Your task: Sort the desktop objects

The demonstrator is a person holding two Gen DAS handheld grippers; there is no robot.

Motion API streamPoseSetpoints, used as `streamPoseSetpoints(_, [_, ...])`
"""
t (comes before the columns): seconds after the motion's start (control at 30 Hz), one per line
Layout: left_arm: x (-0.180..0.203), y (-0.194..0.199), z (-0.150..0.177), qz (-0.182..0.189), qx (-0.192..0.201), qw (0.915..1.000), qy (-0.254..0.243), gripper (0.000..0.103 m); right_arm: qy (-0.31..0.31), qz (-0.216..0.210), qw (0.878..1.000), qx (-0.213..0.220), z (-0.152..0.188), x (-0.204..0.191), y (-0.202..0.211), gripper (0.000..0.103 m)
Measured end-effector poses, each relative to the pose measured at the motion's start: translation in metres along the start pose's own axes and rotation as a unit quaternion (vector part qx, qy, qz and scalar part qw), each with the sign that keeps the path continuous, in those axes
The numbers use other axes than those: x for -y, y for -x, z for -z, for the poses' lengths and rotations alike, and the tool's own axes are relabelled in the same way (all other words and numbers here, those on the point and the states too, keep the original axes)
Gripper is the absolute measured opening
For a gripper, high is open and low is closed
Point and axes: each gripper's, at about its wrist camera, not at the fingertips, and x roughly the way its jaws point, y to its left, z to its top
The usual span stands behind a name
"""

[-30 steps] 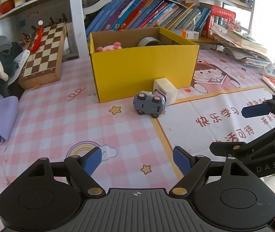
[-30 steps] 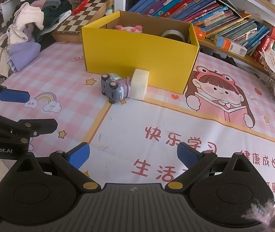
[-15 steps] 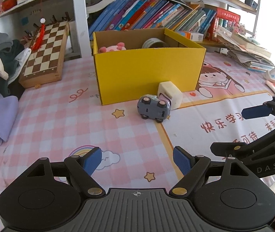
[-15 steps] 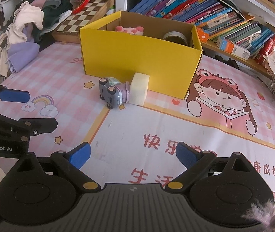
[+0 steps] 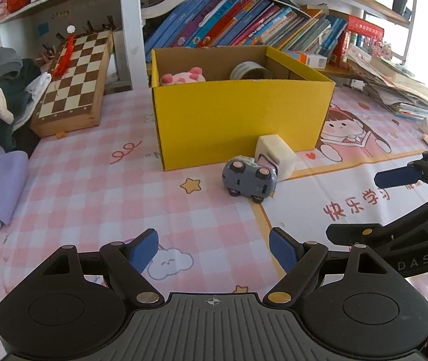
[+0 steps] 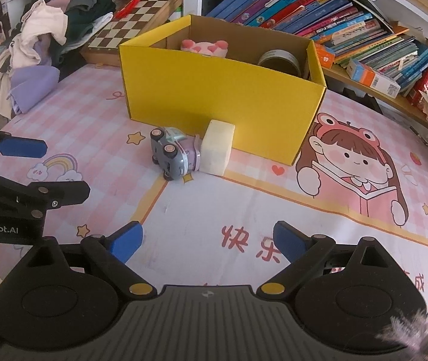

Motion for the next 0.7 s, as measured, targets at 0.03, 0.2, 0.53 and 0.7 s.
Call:
streamPoseSetpoints(0.03, [-0.001,-0.001,-0.001,-0.002,0.001,1.0000,0.002,0.083,0.000,-0.001,1.000,-0.001,-0.001,0.001,-0.001,0.095])
streamPoseSetpoints(0.2, [-0.006,-0.004,-0.004,-0.009,0.003,0.9998,0.015,0.083,0.005,-0.010,1.000,-0.004,-0.007,0.002,-0.010,0.095])
streamPoseSetpoints(0.53, [-0.013,-0.010,-0.007,-0.026,-0.004,0.9991,0.032,0.083,0.016,-0.031,0.999,-0.008,-0.021,0.003,-0.028,0.091])
streamPoseSetpoints(0.7, [-0.016,-0.011,-0.008,-0.034,-0.005,0.9987,0.038,0.083,0.023,-0.041,0.999,-0.009,-0.029,0.003,-0.038,0.089])
